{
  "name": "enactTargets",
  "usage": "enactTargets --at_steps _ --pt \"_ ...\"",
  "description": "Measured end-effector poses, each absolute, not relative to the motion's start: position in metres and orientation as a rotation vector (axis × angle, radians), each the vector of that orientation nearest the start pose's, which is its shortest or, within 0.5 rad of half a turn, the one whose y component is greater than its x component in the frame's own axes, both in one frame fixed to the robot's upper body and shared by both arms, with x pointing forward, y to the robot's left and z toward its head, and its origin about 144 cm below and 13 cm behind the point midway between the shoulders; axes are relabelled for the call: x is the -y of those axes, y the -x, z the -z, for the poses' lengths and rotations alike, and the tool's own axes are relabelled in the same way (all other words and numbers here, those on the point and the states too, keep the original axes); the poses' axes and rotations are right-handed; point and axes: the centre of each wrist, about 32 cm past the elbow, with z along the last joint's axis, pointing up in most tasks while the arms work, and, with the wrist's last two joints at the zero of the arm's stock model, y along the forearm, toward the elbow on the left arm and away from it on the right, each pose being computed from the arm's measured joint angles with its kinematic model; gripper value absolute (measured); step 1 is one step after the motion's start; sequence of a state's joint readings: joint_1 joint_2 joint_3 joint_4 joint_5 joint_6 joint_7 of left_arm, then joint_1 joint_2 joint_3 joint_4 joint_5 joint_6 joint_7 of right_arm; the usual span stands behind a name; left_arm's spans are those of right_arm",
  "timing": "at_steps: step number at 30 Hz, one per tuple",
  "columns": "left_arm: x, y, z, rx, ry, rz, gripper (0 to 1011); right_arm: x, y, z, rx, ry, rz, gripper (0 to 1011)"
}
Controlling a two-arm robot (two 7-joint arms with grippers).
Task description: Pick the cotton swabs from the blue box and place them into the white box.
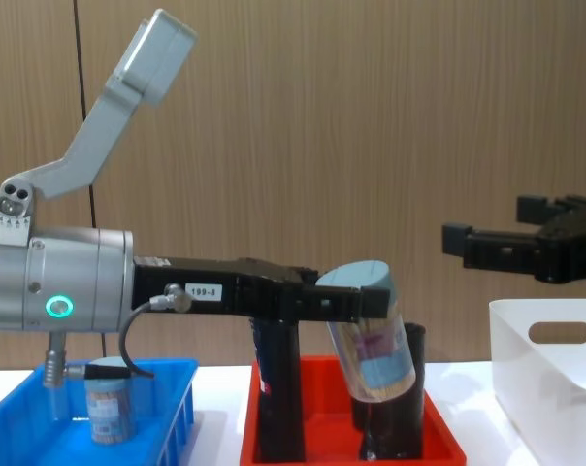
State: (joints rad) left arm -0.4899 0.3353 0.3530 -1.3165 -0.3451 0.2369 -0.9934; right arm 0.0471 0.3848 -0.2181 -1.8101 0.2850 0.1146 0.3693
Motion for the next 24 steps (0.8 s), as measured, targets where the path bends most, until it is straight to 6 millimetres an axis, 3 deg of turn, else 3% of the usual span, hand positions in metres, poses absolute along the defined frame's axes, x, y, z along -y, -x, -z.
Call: enactTargets --at_steps 24 --pt "-0.249 -0.578 -1.231 -0.065 -0.145 -0.359 669 0.268 -0.48 -1.241 0.08 0.141 0.549 1002"
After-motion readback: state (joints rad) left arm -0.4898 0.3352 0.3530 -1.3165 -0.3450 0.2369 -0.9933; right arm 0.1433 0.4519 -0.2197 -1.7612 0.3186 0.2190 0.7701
